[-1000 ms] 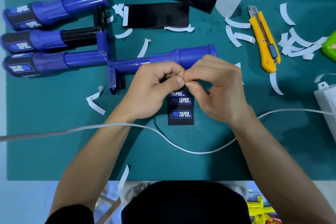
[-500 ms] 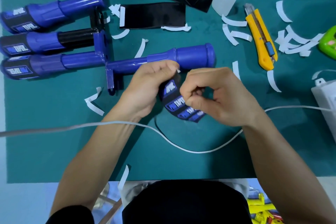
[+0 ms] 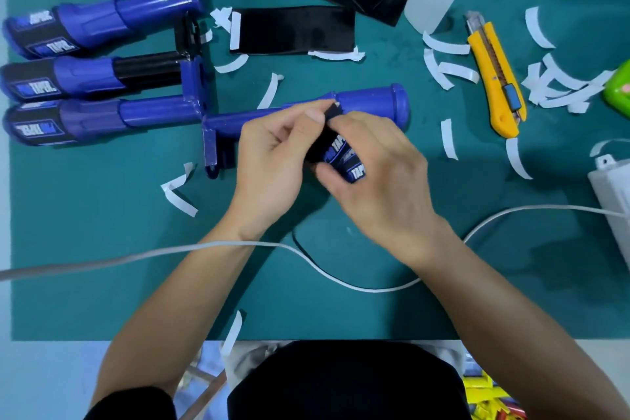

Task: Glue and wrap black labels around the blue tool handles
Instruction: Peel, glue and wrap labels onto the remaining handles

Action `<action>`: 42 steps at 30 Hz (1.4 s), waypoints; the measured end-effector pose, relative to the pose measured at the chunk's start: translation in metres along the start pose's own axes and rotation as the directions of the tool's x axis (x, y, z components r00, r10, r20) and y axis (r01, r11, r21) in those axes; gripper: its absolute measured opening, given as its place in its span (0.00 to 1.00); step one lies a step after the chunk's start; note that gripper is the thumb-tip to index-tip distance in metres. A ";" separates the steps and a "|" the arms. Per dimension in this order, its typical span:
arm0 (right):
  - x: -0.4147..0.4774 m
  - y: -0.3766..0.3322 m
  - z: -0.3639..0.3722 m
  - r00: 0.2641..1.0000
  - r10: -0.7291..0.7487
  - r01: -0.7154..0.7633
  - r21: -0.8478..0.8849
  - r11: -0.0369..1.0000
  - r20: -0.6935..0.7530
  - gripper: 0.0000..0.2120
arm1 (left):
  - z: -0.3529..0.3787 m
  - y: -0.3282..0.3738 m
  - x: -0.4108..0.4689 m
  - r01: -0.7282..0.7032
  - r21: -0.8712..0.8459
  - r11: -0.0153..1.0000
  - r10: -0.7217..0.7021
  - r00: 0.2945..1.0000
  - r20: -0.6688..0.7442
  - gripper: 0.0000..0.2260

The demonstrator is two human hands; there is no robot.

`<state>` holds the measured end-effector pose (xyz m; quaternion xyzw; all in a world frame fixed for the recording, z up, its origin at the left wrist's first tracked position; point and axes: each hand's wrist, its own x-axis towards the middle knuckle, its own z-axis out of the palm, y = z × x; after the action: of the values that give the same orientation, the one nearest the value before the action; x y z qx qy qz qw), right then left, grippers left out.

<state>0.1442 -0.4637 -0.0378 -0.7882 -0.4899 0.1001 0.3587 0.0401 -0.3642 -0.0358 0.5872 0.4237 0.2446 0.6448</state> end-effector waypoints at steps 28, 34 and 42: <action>0.002 0.009 0.002 0.975 0.139 -0.194 0.363 0.911 0.172 0.12 | -0.007 -0.012 -0.004 -0.522 0.682 0.513 0.706 0.708 0.011 0.04; 0.003 0.012 0.004 0.978 0.116 -0.156 0.239 0.958 0.172 0.10 | -0.005 -0.015 -0.004 -0.566 0.757 0.326 0.791 0.602 0.109 0.03; 0.006 0.015 0.001 0.988 0.040 -0.072 0.217 0.974 0.152 0.10 | -0.006 -0.013 -0.003 -0.564 0.771 0.297 0.746 0.641 0.182 0.04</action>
<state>0.1570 -0.4624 -0.0479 -0.7473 -0.4783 0.2218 0.4044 0.0306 -0.3658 -0.0476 0.8927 0.2705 0.3405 0.1180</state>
